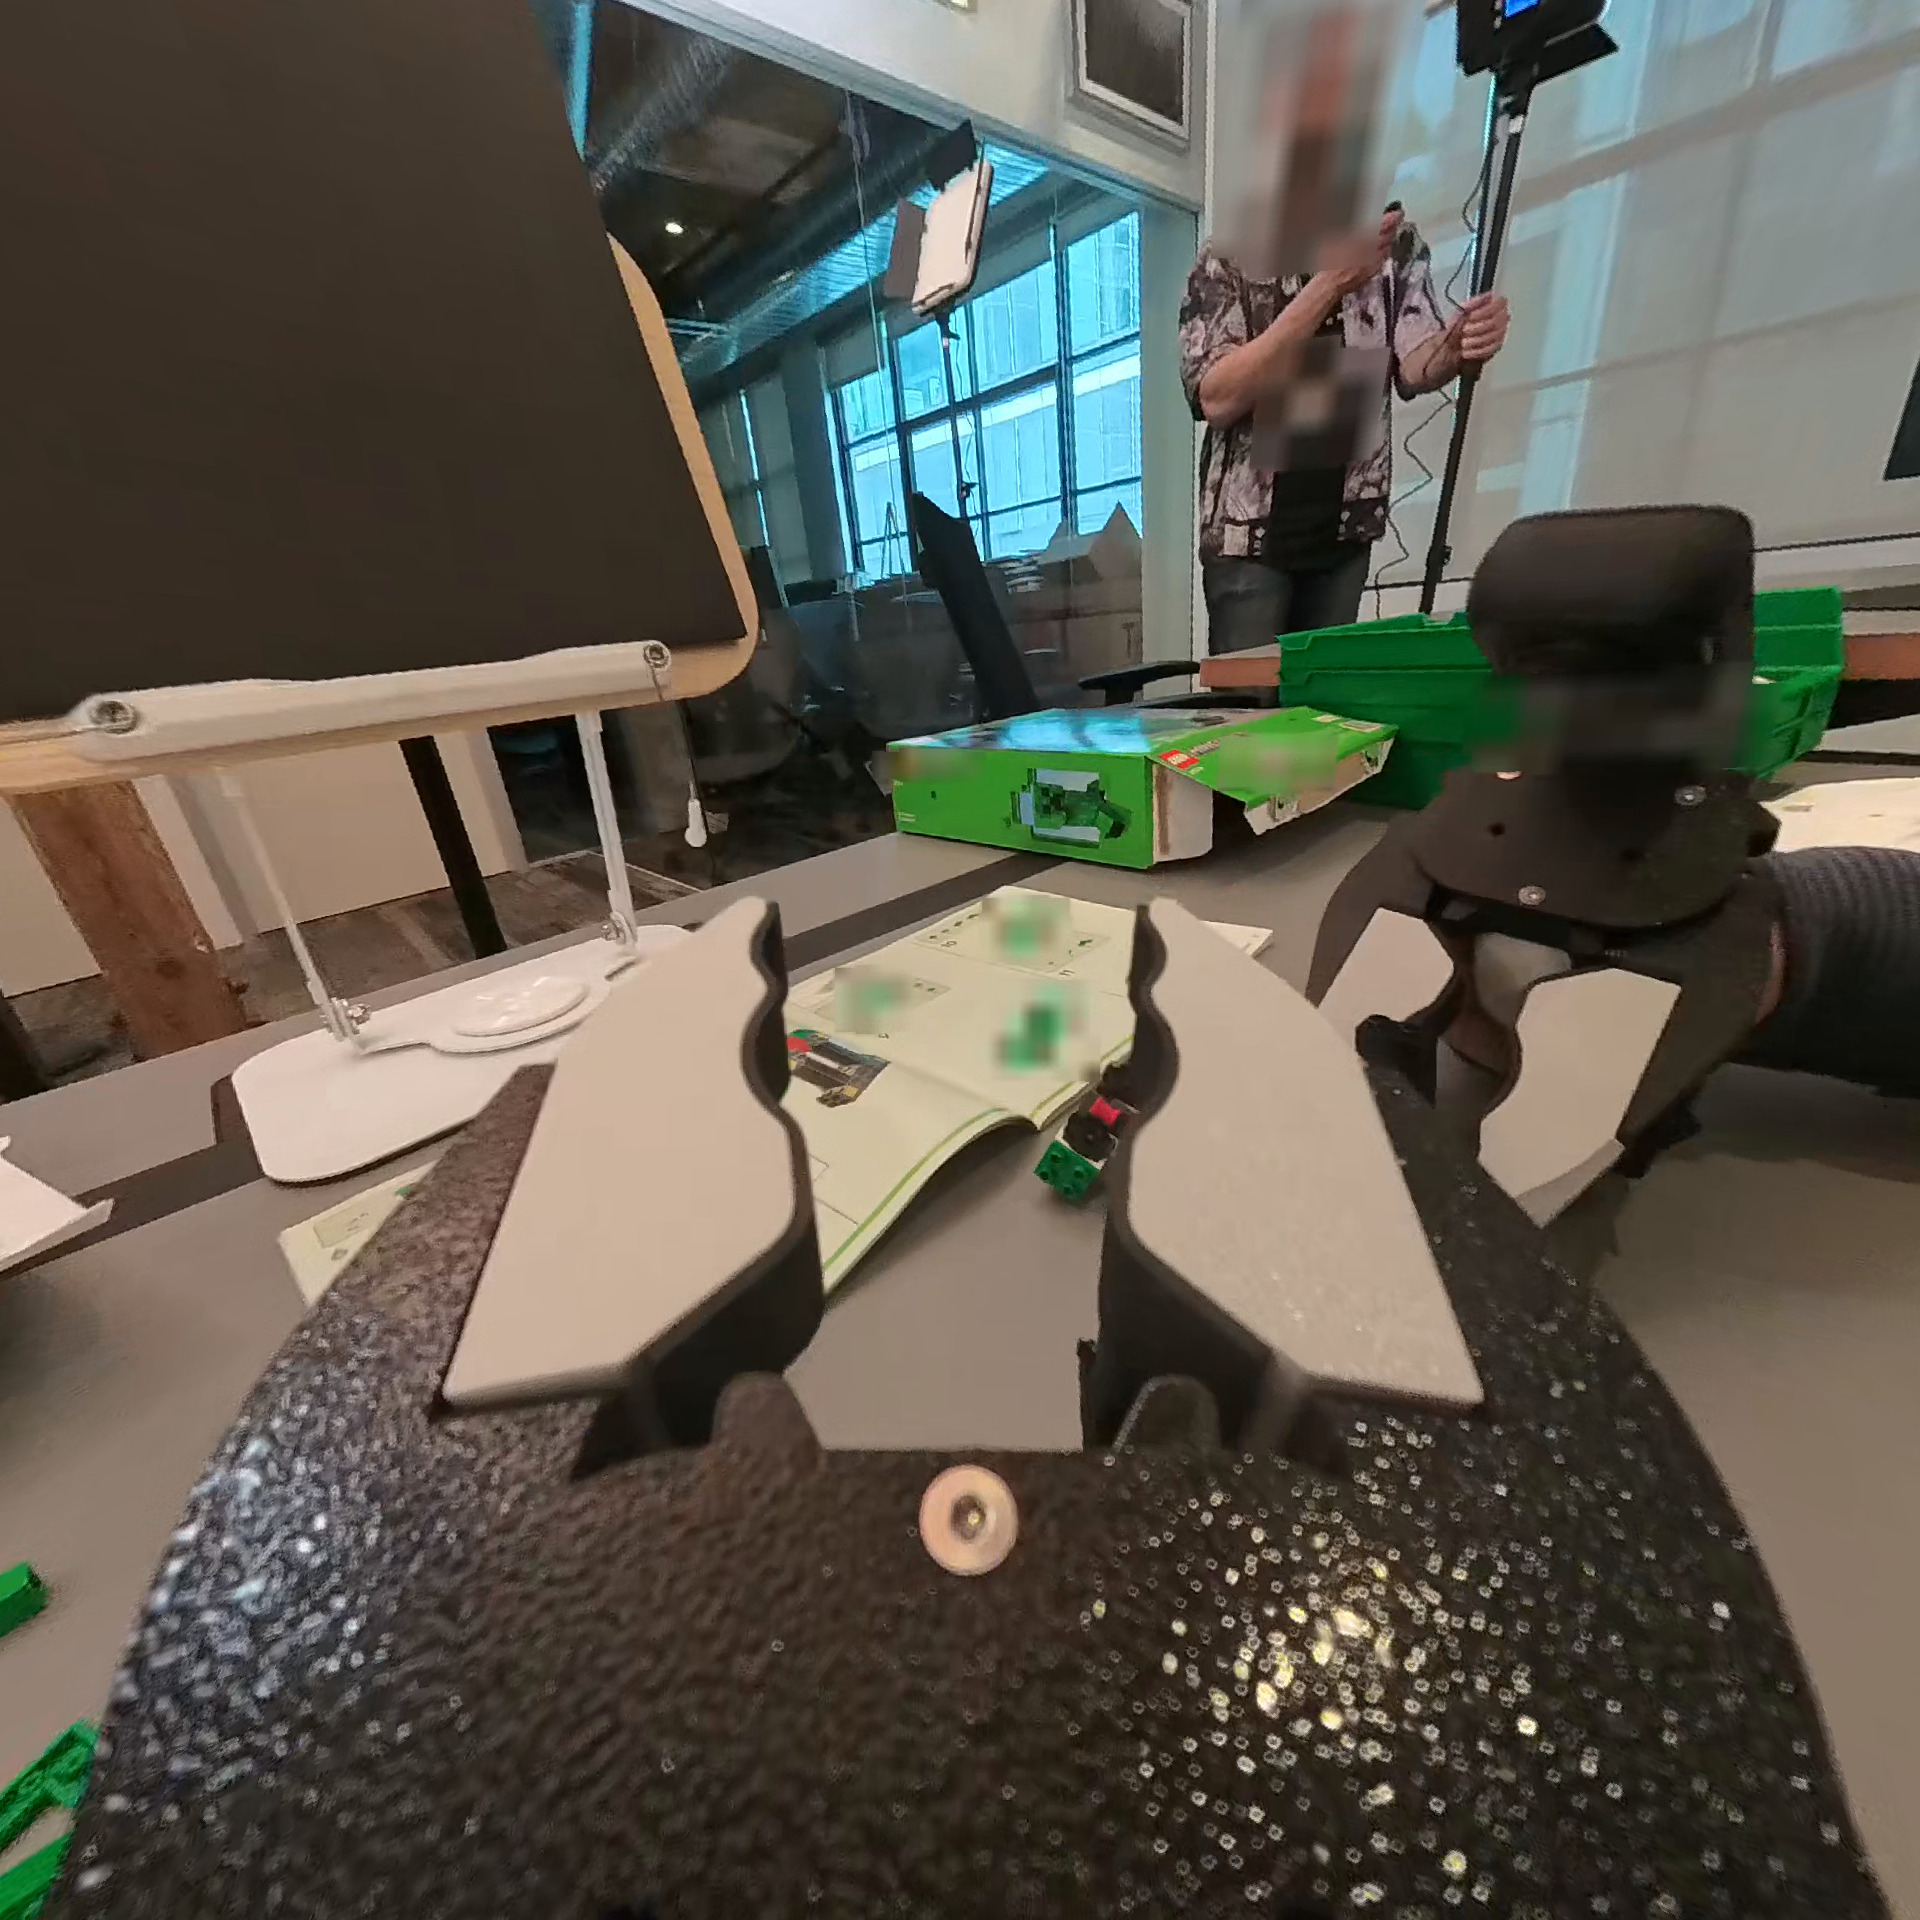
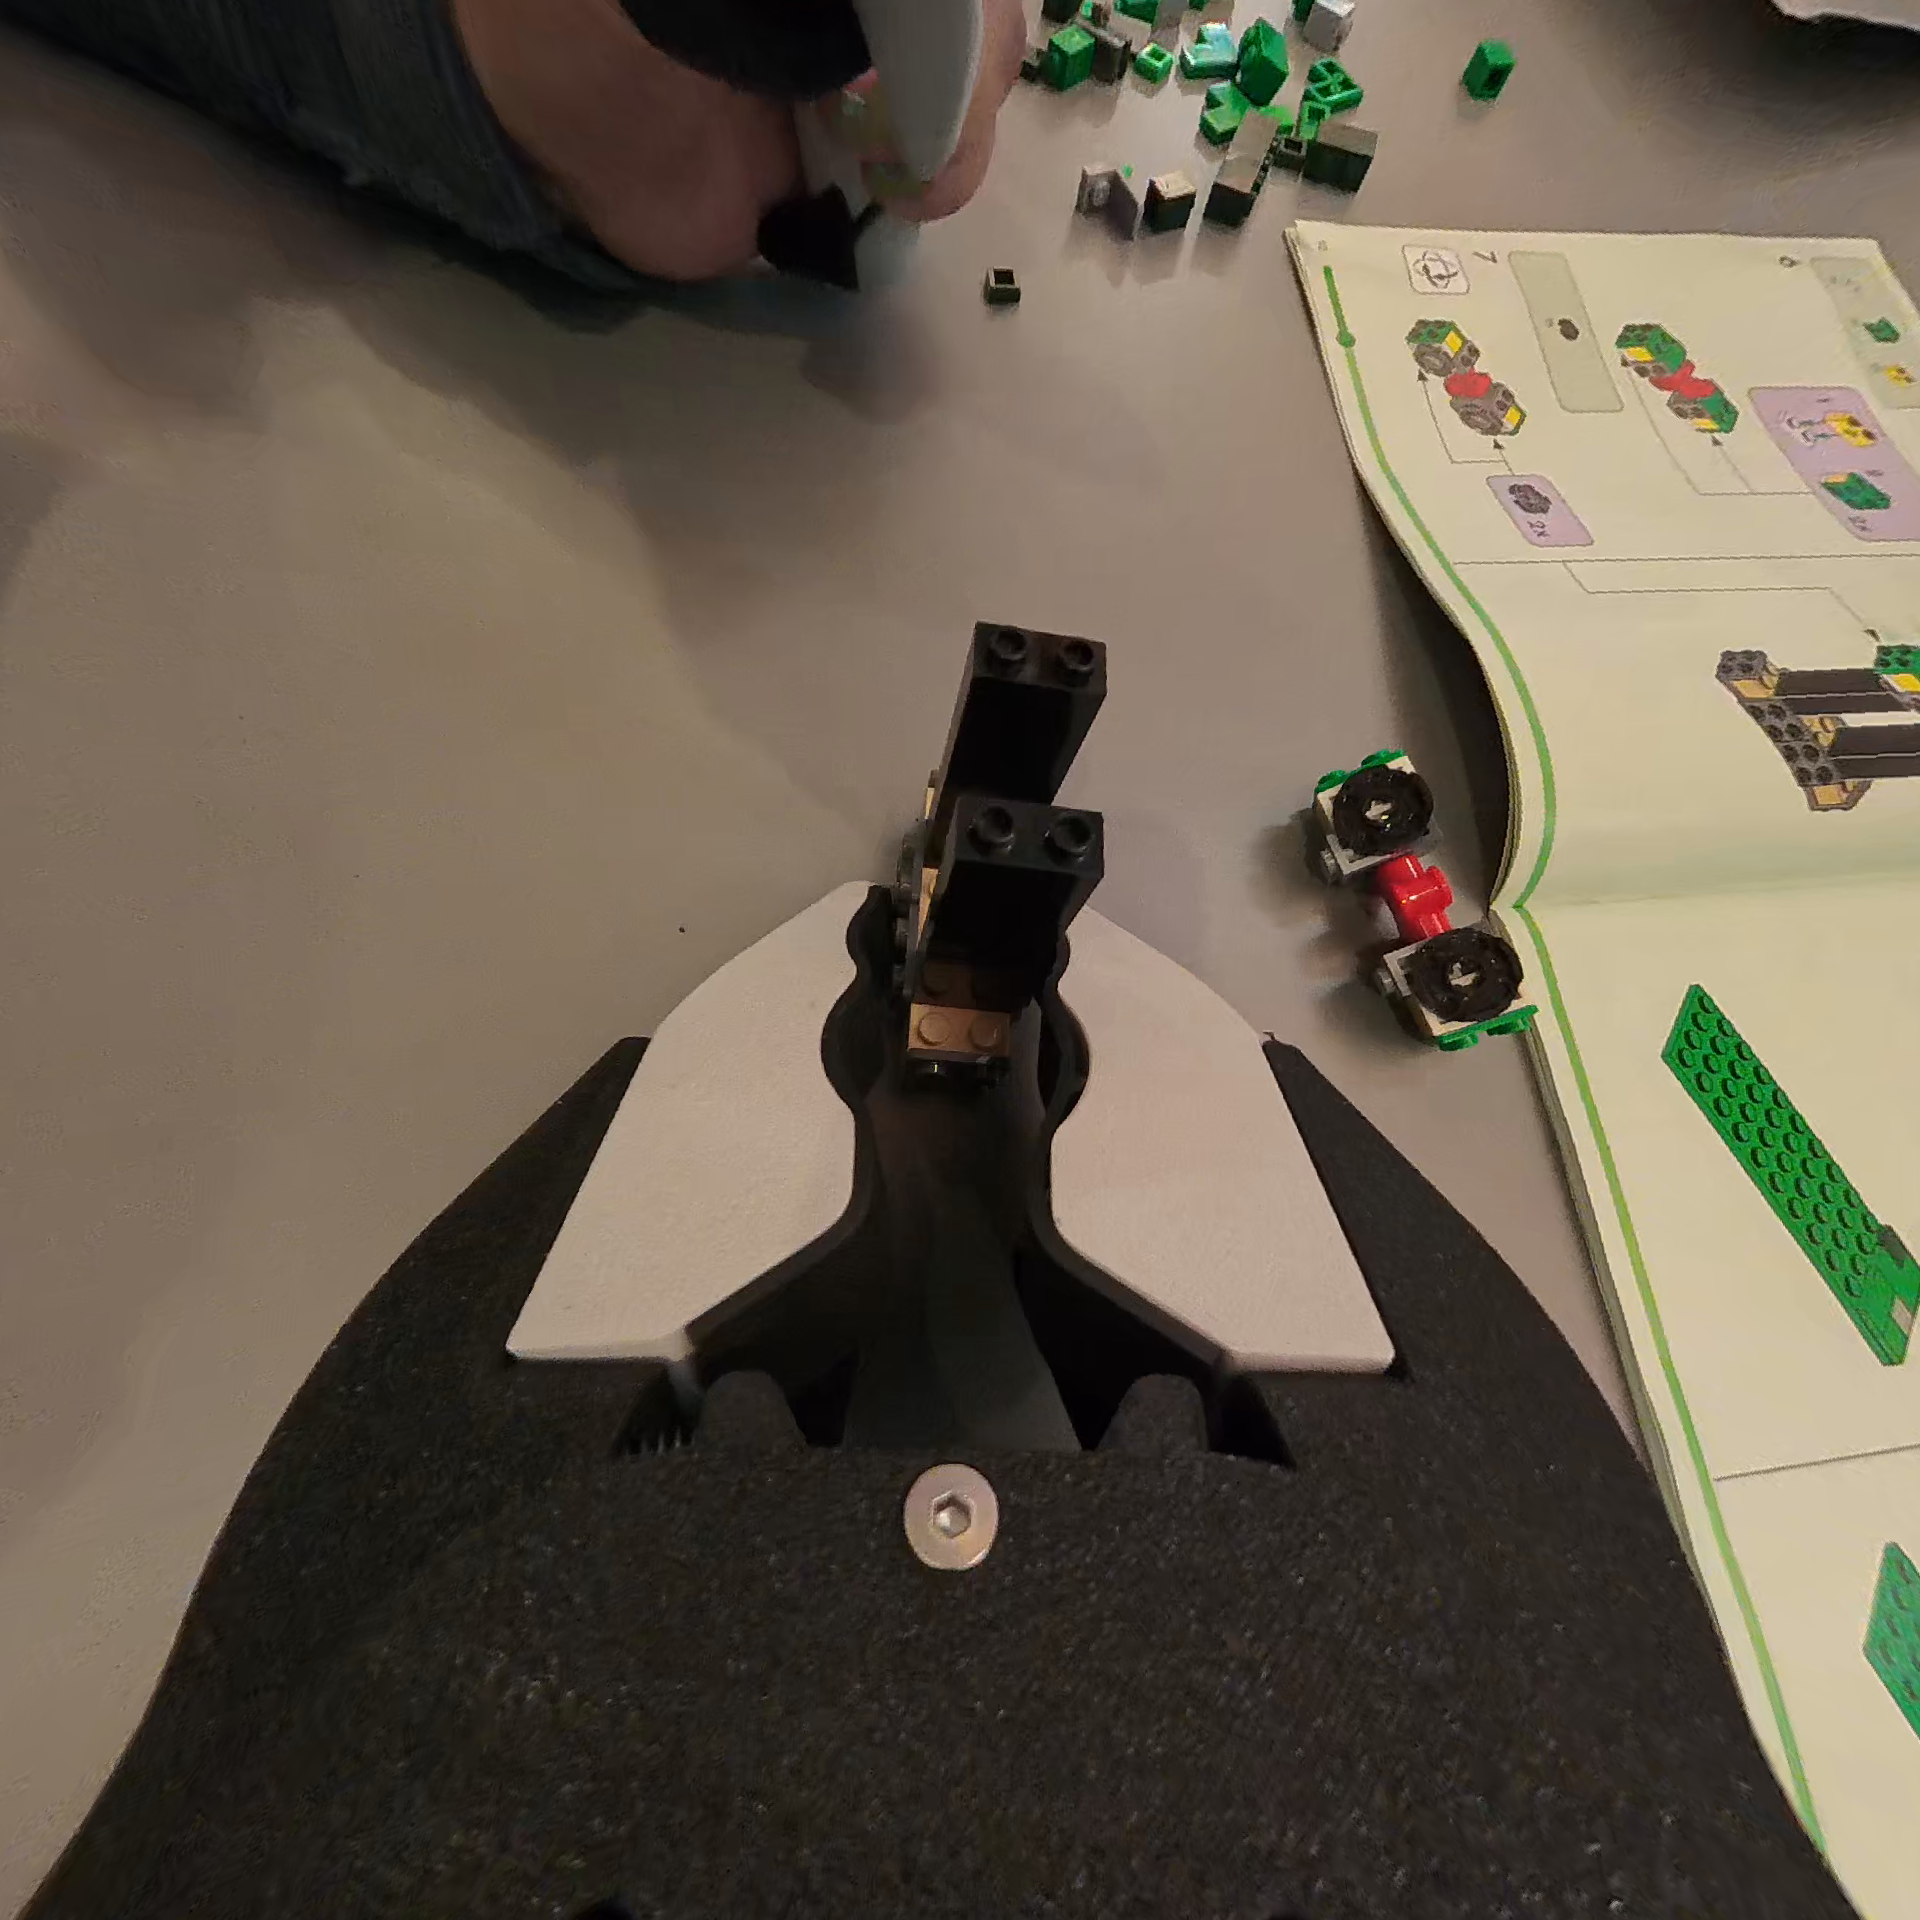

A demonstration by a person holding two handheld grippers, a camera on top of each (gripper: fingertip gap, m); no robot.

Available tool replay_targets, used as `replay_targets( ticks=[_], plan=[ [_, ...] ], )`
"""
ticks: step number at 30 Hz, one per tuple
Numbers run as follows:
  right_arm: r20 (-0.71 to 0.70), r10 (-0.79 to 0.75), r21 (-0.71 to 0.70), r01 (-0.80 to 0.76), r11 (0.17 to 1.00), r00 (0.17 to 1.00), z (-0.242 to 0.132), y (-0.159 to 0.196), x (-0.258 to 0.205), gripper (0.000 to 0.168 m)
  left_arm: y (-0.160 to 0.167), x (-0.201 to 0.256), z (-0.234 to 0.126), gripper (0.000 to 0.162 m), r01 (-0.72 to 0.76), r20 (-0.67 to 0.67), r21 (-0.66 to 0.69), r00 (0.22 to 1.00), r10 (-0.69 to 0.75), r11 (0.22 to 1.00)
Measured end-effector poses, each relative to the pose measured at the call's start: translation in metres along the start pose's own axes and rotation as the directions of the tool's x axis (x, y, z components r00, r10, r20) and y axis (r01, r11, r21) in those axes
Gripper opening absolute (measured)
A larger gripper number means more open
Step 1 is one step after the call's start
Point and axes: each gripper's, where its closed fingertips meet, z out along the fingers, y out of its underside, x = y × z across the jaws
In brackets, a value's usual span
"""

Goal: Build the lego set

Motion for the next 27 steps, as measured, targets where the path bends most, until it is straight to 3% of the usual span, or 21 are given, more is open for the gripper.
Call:
replay_targets(
  ticks=[3, 5, 8, 14, 17, 20, 23, 27],
  plan=[
    [0.006, 0.003, -0.001, -0.003, 1.0, 1.0, 0.0, 0.0, 0.0, 0.031, 0.004, 0.003, 0.002, 0.064, -0.005, -0.018, -0.019, 1.0, 0.004, 1.0],
    [-0.004, 0.03, -0.012, -0.03, 0.999, 1.0, -0.003, 0.004, 0.0, 0.056, 0.003, 0.001, 0.002, 0.061, -0.015, -0.006, -0.016, 1.0, 0.014, 1.0],
    [-0.044, 0.067, 0.015, -0.067, 0.998, 0.997, -0.019, 0.013, 0.002, 0.079, -0.005, -0.008, -0.002, 0.055, -0.043, 0.033, 0.02, 0.999, 0.043, 0.999],
    [-0.189, 0.171, 0.335, -0.101, 0.937, 0.967, -0.069, -0.002, 0.025, 0.069, 0.019, 0.003, 0.013, 0.052, -0.129, -0.034, -0.117, 0.992, 0.125, 0.985],
    [-0.223, 0.235, 0.457, -0.112, 0.882, 0.946, -0.084, -0.01, 0.036, 0.066, 0.048, 0.012, 0.03, 0.051, -0.347, -0.161, -0.27, 0.936, 0.313, 0.898],
    [-0.181, 0.316, 0.55, -0.171, 0.817, 0.931, -0.096, -0.013, 0.044, 0.064, 0.064, 0.016, 0.036, 0.037, -0.43, -0.284, -0.323, 0.894, 0.346, 0.843],
    [-0.097, 0.404, 0.645, -0.252, 0.722, 0.91, -0.11, -0.013, 0.052, 0.062, 0.075, 0.019, 0.04, 0.042, -0.337, -0.309, -0.377, 0.924, 0.225, 0.863],
    [0.055, 0.529, 0.737, -0.392, 0.551, 0.847, -0.125, -0.009, 0.067, 0.066, 0.082, 0.029, 0.046, 0.049, -0.357, -0.358, -0.398, 0.909, 0.215, 0.845]
  ],
)
